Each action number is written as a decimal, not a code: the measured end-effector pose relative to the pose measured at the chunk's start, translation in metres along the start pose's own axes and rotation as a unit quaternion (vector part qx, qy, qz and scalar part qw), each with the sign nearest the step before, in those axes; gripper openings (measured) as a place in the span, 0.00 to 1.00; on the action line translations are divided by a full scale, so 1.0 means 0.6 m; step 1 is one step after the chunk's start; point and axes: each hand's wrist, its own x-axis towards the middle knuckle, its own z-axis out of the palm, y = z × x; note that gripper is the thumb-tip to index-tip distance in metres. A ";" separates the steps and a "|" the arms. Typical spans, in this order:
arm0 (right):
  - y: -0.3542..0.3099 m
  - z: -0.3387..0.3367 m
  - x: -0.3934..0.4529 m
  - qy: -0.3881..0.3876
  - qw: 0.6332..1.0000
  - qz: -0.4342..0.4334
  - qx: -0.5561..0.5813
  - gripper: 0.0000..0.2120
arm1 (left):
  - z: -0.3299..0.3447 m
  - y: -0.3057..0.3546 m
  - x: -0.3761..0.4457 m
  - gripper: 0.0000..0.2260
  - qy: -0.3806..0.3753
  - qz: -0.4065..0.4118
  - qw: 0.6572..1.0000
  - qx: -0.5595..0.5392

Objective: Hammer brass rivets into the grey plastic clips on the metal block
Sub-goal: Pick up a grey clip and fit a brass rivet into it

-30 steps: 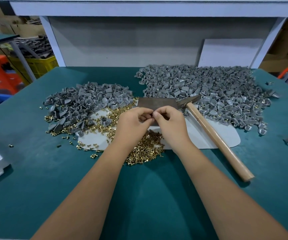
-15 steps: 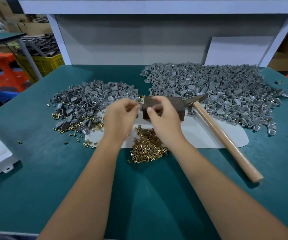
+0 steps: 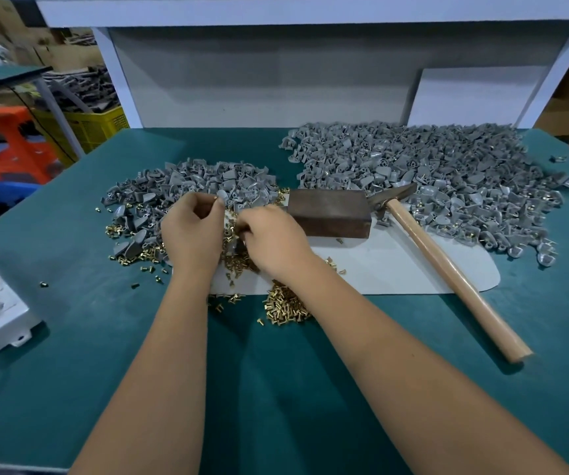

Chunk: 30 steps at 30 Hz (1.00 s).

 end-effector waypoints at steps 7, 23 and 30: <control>0.051 -0.017 -0.022 -0.032 0.999 -0.024 -0.002 0.08 | 0.028 0.024 -0.017 0.01 -0.033 0.005 0.998 -0.044; 0.041 -0.020 -0.023 0.046 0.995 0.039 0.083 0.05 | 0.080 0.076 -0.022 0.05 0.001 -0.019 0.987 -0.161; 0.095 -0.039 -0.065 0.225 0.937 0.114 0.244 0.14 | 0.099 0.079 -0.079 0.08 -0.119 -0.006 0.980 -0.162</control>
